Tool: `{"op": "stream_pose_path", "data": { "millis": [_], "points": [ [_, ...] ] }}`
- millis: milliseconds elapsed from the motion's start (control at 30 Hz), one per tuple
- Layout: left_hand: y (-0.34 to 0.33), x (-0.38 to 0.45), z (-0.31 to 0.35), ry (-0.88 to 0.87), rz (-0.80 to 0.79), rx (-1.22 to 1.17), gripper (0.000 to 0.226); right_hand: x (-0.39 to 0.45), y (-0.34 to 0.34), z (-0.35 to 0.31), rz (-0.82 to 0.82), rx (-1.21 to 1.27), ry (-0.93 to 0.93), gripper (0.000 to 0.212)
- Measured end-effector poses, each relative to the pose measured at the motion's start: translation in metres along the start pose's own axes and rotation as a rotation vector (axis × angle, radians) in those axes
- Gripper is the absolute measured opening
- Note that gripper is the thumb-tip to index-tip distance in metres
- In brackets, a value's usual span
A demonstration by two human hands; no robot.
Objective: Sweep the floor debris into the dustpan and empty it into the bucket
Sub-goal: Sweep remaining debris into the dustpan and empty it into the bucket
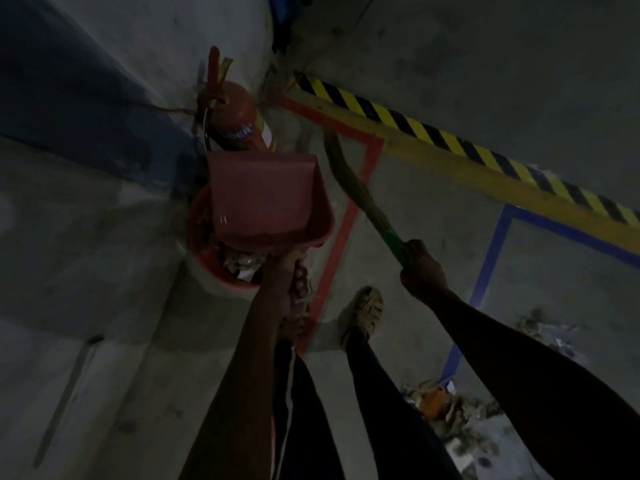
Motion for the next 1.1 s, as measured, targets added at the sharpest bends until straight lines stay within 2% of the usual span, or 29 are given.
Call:
{"op": "stream_pose_path", "data": {
  "millis": [267,433,700,867,1000,1100],
  "points": [
    [-0.058,0.096,0.001,-0.08,-0.024,0.025,0.037,0.092,-0.129,-0.013,-0.081,0.053,0.062,0.051],
    [-0.068,0.14,-0.007,-0.088,0.009,0.079,0.036,0.111,-0.191,0.014,-0.134,0.029,-0.066,0.041],
    [-0.066,0.187,-0.009,-0.154,-0.01,0.126,0.034,0.06,-0.211,0.082,-0.005,0.159,-0.388,0.046],
    [-0.051,0.194,-0.016,-0.162,-0.014,0.23,0.032,-0.01,-0.212,0.128,0.201,0.257,-0.643,0.037],
    [-0.038,0.184,-0.025,-0.193,-0.047,0.295,0.034,-0.06,-0.217,0.148,0.296,0.157,-0.73,0.037],
    [-0.023,0.178,-0.038,-0.21,-0.068,0.337,0.033,-0.09,-0.211,0.138,0.423,0.18,-0.704,0.038]
  ]
}}
Point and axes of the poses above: each hand's wrist, its own x-axis towards the middle knuckle, its own y-axis out of the back of the hand, z = x × y, the point moved 10 cm from there along x, towards the middle knuckle, and after that the axes turned 15 degrees about z, right-handed, at the moved point
